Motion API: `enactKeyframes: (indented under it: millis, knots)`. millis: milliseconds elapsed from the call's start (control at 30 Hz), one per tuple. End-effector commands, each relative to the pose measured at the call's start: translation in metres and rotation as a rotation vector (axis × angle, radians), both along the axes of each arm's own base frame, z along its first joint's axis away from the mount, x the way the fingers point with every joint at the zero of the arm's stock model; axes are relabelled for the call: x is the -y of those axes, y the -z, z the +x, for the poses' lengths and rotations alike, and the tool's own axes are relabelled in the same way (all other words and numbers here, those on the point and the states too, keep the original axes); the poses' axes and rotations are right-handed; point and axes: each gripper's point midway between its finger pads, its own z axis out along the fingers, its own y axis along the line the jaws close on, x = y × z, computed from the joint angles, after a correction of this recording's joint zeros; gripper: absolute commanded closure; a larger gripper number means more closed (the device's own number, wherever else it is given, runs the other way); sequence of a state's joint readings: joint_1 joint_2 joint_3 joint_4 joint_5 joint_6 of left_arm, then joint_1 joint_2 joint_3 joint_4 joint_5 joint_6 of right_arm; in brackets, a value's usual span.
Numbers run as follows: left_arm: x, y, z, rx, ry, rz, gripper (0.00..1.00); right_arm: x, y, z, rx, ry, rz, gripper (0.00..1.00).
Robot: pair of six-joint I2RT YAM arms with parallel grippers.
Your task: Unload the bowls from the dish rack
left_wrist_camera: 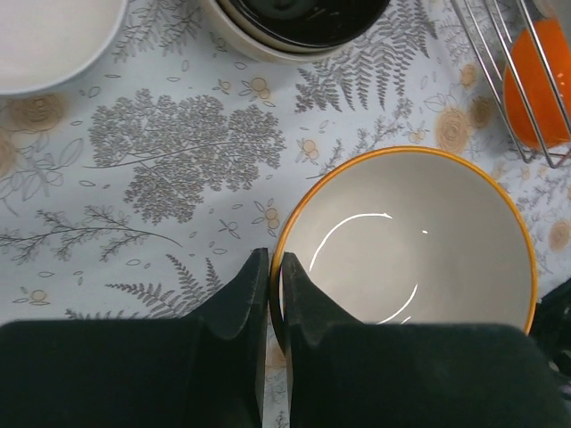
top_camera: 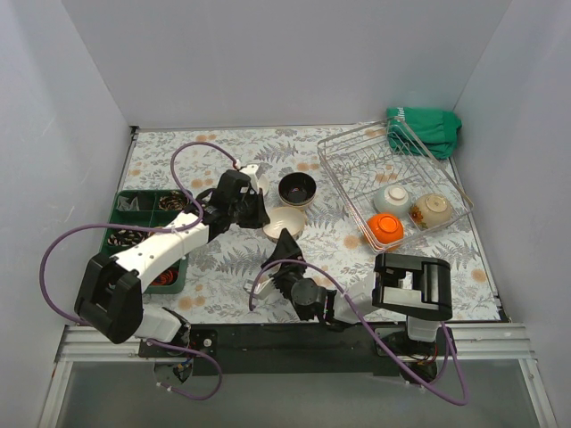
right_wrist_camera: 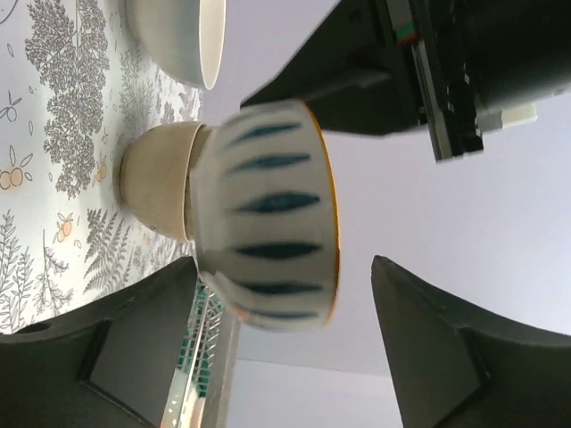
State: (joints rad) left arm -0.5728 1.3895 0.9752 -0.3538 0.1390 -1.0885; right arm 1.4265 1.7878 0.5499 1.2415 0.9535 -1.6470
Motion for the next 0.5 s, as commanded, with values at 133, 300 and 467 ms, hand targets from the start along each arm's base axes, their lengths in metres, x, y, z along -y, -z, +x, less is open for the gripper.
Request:
enactKeyframes:
  millis: [133, 300, 467]
  knots:
    - [-0.038, -0.046, 0.028, 0.226, -0.176, 0.075, 1.00, 0.020, -0.054, -0.007, -0.018, 0.048, 0.502, 0.01]
    - [-0.051, -0.049, 0.032, 0.271, -0.234, 0.102, 1.00, 0.021, -0.029, -0.011, -0.179, 0.055, 0.555, 0.01]
    - [-0.055, -0.045, 0.029, 0.259, -0.263, 0.093, 1.00, 0.026, -0.006, -0.018, -0.388, 0.074, 0.570, 0.01]
